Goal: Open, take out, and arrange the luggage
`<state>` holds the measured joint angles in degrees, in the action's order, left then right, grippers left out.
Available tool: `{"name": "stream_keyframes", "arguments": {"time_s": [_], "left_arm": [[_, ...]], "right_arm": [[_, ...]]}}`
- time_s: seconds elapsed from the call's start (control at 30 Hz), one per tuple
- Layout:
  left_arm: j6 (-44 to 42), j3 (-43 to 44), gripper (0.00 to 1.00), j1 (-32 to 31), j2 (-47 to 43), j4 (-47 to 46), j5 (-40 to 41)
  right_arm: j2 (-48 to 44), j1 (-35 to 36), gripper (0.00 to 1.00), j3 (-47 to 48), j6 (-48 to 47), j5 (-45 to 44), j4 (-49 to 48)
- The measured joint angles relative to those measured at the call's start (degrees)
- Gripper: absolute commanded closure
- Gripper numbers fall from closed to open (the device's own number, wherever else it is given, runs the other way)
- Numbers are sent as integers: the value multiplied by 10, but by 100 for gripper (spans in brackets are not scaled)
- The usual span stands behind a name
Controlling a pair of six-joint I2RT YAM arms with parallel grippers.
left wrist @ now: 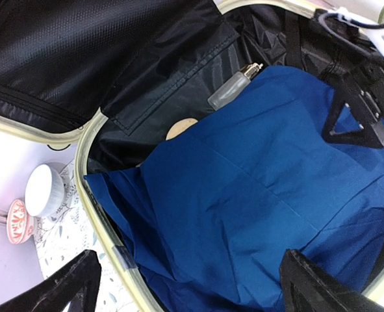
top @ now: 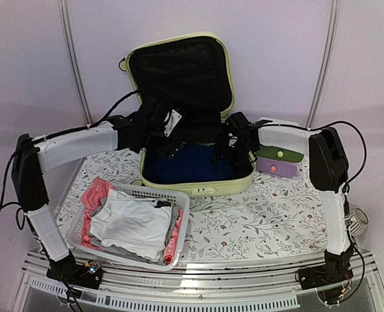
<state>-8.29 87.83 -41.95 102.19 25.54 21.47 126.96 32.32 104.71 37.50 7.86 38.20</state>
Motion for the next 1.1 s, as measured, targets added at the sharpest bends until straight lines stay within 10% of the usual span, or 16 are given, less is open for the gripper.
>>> {"name": "stream_keyframes", "arguments": {"time_s": [0.4, 0.6, 1.1], "left_arm": [[0, -20, 2, 10, -15, -8, 0], [-1, -21, 2, 15, -16, -9, 0], [0, -45, 2, 15, -52, -38, -50]], "right_arm": [[32, -2, 43, 42, 6, 87, -13], [0, -3, 80, 51, 15, 130, -29], [-67, 0, 93, 90, 83, 210, -123]]}}
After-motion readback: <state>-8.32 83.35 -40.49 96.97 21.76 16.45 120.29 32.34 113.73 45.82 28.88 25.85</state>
